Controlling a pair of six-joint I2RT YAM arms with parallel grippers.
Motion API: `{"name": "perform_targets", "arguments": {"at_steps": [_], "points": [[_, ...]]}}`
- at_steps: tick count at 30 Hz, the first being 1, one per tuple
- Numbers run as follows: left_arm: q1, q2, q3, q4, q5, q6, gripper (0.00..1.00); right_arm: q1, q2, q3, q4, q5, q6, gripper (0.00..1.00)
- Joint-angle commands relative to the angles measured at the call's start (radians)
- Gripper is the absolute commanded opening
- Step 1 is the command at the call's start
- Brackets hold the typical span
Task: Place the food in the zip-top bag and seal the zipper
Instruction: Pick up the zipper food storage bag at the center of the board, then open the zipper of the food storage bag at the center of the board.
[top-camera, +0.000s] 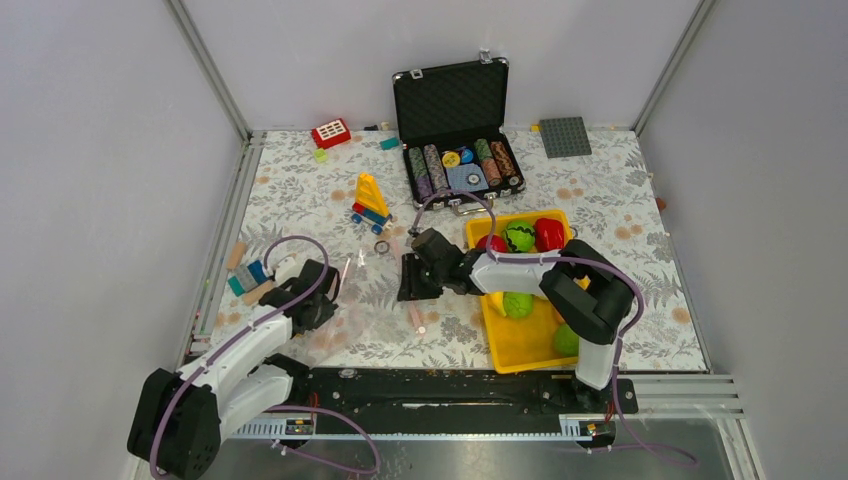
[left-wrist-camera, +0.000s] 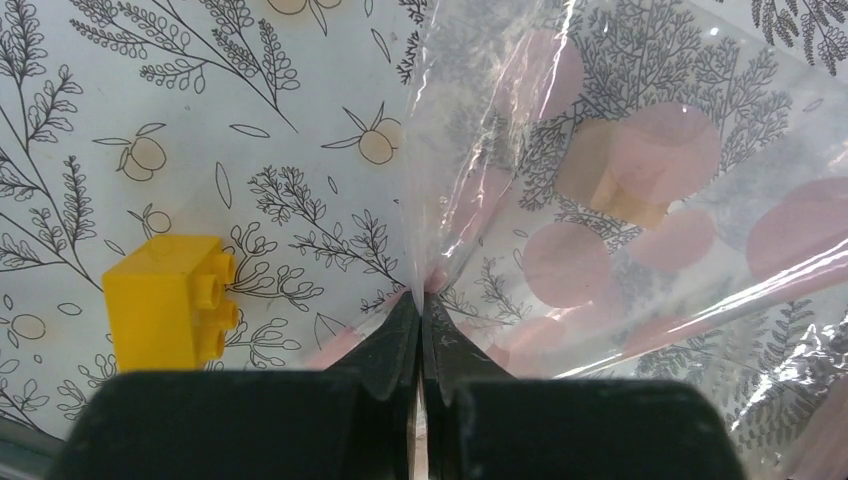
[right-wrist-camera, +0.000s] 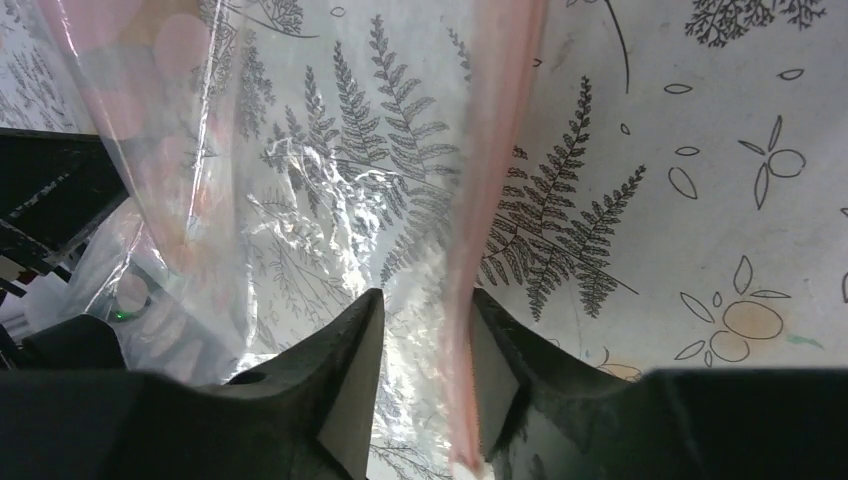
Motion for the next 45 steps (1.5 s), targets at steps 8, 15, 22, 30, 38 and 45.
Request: {"name": "perform_targets", "arguments": {"at_steps": [8, 15, 22, 30, 38, 45], "points": [[-0.004, -0.069, 0.001, 0.011, 0.022, -0.033, 0.00, -0.003, -0.099, -0.126, 0.311, -0.062, 0.014, 0.00], [-0.004, -0.156, 0.104, -0.090, 0.006, -0.013, 0.59, -0.003, -0.214, -0.098, 0.183, 0.015, -0.116, 0.00], [-0.004, -0.300, 0.220, -0.191, 0.001, 0.027, 0.99, -0.003, -0.368, -0.021, -0.058, 0.142, -0.316, 0.00], [-0.004, -0.321, 0.408, -0.250, -0.002, 0.062, 0.99, -0.001, -0.490, 0.103, -0.302, 0.270, -0.542, 0.00], [-0.004, -0.280, 0.489, -0.033, 0.227, 0.090, 0.99, -0.001, -0.506, 0.319, -0.516, 0.356, -0.497, 0.00], [-0.021, -0.210, 0.499, 0.119, 0.434, 0.102, 0.99, 0.009, -0.473, 0.294, -0.519, 0.307, -0.487, 0.00]]}}
